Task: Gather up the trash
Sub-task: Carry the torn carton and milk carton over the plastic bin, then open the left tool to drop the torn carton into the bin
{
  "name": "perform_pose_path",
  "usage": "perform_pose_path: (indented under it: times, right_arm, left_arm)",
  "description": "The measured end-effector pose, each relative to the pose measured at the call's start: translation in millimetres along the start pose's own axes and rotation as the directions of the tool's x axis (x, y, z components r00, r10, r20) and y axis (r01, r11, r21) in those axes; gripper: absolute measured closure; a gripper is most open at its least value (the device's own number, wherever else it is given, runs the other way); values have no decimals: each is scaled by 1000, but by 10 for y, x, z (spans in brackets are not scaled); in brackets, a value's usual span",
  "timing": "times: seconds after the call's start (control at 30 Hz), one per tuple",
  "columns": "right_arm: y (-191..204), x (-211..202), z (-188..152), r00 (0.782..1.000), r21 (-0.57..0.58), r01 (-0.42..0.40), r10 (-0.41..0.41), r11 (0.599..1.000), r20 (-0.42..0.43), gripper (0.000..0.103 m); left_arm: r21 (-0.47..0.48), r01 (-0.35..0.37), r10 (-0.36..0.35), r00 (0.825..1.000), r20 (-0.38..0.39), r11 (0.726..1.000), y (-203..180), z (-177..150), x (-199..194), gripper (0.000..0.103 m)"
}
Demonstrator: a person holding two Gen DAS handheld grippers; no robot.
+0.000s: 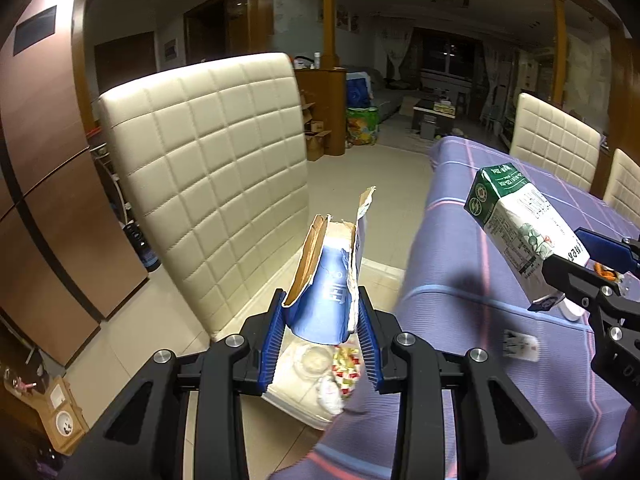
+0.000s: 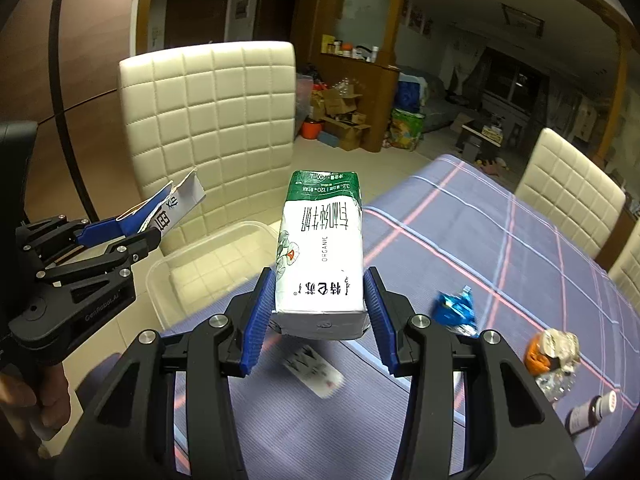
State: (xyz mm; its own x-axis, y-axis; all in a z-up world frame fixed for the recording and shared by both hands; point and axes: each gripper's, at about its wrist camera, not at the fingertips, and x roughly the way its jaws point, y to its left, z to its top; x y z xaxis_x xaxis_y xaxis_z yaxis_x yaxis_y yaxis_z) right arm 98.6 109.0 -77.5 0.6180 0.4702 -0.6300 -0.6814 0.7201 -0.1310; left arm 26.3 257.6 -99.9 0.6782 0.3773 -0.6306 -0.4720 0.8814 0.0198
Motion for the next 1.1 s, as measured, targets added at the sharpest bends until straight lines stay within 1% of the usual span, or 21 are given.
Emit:
perform_pose_path:
  times: [0.13, 0.27, 0.47, 0.73, 0.9, 1.1]
  right_arm:
    - [152, 96, 89, 1000, -19, -26, 26, 999, 5, 56]
    - [247, 173, 143, 999, -36, -38, 38, 999, 2, 56]
    - [305, 259, 205, 999, -47, -40, 40, 998, 1, 56]
    - [260, 398, 268, 999, -27, -38, 37, 999, -10, 56]
    - [283, 488, 285, 998, -32, -57, 56, 998, -30, 56]
    - [359, 610, 276, 996, -46, -79, 77, 996, -50, 56]
  left_arm:
    - [-22, -24, 24, 1000, -10, 999, 165, 0, 50, 70]
    - [-33, -30, 30, 999, -20, 999, 232, 1, 119, 70]
    - [-23, -19, 18, 999, -34, 1000, 213, 16, 233, 69]
    - [-4, -13, 13, 999, -34, 1000, 164, 120, 375, 69]
    - [-8, -18, 18, 999, -42, 1000, 169, 189, 499, 69]
    - [-22, -33, 31, 997, -71, 999, 218, 177, 630, 67]
